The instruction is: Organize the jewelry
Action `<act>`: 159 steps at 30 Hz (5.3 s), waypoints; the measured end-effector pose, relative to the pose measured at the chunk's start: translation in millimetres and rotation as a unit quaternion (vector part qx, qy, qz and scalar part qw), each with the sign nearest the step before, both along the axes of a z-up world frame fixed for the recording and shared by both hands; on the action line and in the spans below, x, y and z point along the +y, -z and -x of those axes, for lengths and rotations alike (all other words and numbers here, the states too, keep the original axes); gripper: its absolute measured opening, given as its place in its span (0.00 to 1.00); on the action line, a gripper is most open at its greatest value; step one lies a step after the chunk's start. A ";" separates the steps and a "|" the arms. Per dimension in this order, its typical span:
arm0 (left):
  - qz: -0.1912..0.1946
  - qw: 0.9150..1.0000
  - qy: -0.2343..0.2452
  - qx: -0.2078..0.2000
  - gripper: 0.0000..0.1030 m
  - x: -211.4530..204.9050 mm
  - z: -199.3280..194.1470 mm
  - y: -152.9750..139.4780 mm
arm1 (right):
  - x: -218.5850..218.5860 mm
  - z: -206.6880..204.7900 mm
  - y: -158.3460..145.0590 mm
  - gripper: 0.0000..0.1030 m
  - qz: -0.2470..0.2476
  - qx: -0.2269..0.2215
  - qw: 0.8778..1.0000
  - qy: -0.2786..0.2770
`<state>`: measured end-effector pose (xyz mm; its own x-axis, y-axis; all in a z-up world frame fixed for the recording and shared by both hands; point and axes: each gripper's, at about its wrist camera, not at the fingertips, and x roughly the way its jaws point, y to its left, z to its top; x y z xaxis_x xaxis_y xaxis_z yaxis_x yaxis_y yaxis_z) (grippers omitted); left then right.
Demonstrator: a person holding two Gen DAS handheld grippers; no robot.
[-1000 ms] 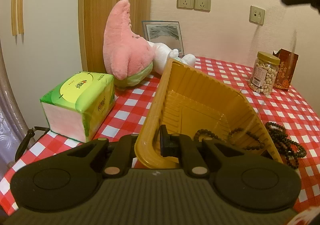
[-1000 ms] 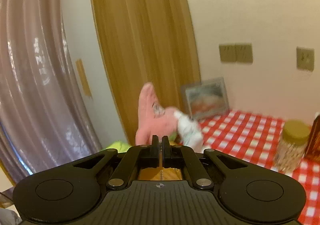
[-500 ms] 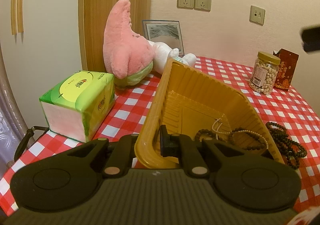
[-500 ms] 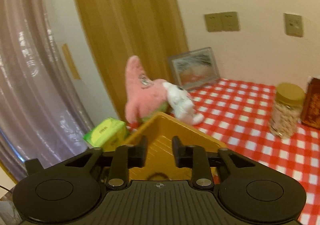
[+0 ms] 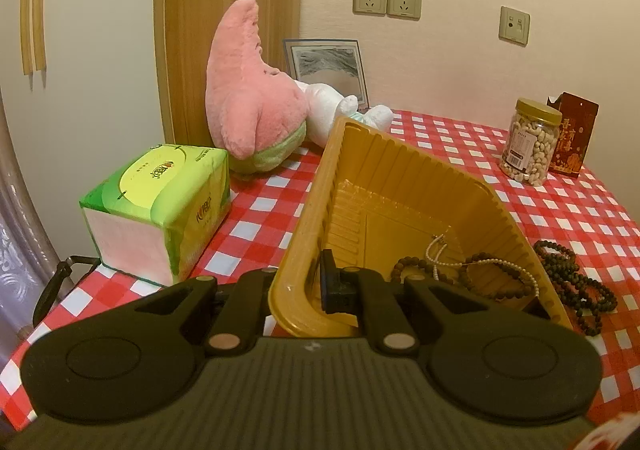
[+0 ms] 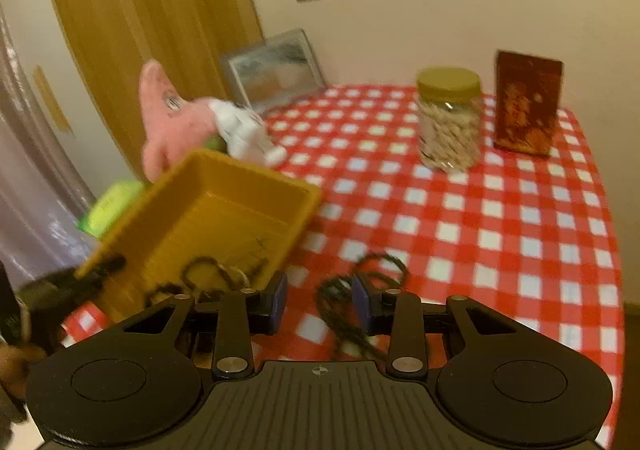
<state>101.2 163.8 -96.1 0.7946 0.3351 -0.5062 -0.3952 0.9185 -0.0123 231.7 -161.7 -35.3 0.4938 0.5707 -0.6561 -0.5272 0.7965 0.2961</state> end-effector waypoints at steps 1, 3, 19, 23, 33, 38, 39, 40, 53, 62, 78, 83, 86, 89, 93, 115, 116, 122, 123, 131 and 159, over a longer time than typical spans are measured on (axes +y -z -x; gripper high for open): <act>-0.001 1.000 0.000 0.000 0.08 -0.4 -0.1 -0.1 | -2.4 -0.4 3.8 0.35 0.004 0.006 1.000 0.003; -0.002 1.000 -0.001 0.001 0.08 -1.1 -0.2 -0.6 | -6.3 -0.8 10.9 0.35 0.010 0.015 1.000 0.006; -0.004 1.000 -0.008 0.003 0.08 -1.0 -0.1 -1.7 | -23.9 -29.5 58.1 0.35 0.061 0.040 0.997 0.004; -0.008 1.000 -0.012 0.005 0.09 -2.2 -2.0 -1.7 | -25.0 -41.7 66.8 0.35 0.066 0.046 0.997 0.007; -0.013 1.000 -0.019 0.009 0.09 -4.0 -10.0 -1.5 | -17.3 -77.2 85.5 0.35 0.050 0.059 0.997 0.007; -0.013 1.000 -0.021 0.011 0.10 -3.9 -12.6 -1.1 | -12.1 -95.3 94.7 0.35 0.028 0.074 0.997 0.016; -0.013 1.000 -0.021 0.012 0.10 -4.0 -12.9 -1.0 | -11.0 -99.0 96.9 0.35 0.022 0.079 0.996 0.018; -0.014 1.000 -0.022 0.013 0.10 -3.9 -13.2 -0.9 | -9.8 -102.9 99.2 0.35 0.017 0.083 0.996 0.021; -0.014 0.999 -0.028 0.023 0.11 -3.9 -17.8 1.4 | 2.7 -128.4 119.6 0.16 -0.035 0.127 0.990 0.049; -0.015 0.999 -0.028 0.025 0.11 -3.9 -18.9 2.4 | 6.0 -110.8 99.4 0.06 -0.044 0.062 0.996 0.037; -0.015 0.999 -0.033 0.021 0.11 -7.1 -19.5 0.5 | 10.4 -47.6 19.6 0.06 -0.087 0.018 0.996 -0.013; -0.016 0.999 -0.036 0.024 0.11 -8.3 -18.5 -0.4 | 37.8 -27.5 10.2 0.06 -0.101 0.024 0.993 -0.057; -0.018 0.999 -0.038 0.024 0.11 -10.4 -17.9 -1.0 | 58.8 -19.8 5.6 0.06 -0.113 0.028 0.990 -0.084; -0.017 0.999 -0.038 0.024 0.11 -11.5 -18.0 -2.1 | 83.6 -15.3 2.9 0.06 -0.123 0.033 0.985 -0.113; -0.017 0.999 -0.037 0.023 0.10 -12.5 -18.3 -3.8 | 116.5 -10.7 1.0 0.06 -0.134 0.038 0.980 -0.141; -0.013 0.999 -0.037 0.028 0.10 -11.6 -18.9 -2.8 | 166.6 -4.0 18.0 0.30 -0.106 0.058 0.980 -0.158; -0.013 0.999 -0.037 0.028 0.10 -11.3 -19.0 -2.6 | 163.6 -4.0 15.7 0.31 -0.107 0.056 0.981 -0.154; -0.015 0.999 -0.038 0.028 0.10 -12.5 -18.3 -2.8 | 129.2 -4.3 11.0 0.31 -0.095 0.047 0.987 -0.118; -0.015 0.999 -0.038 0.028 0.10 -12.5 -18.3 -2.8 | 121.0 -4.1 11.5 0.31 -0.092 0.046 0.989 -0.110; -0.019 0.998 -0.042 0.032 0.10 -14.2 -18.6 -3.6 | 48.9 -7.5 25.8 0.31 -0.062 0.057 0.996 -0.043; -0.020 0.998 -0.051 0.032 0.10 -14.6 -17.7 -3.7 | -4.9 -78.2 89.0 0.28 0.051 0.007 0.999 -0.014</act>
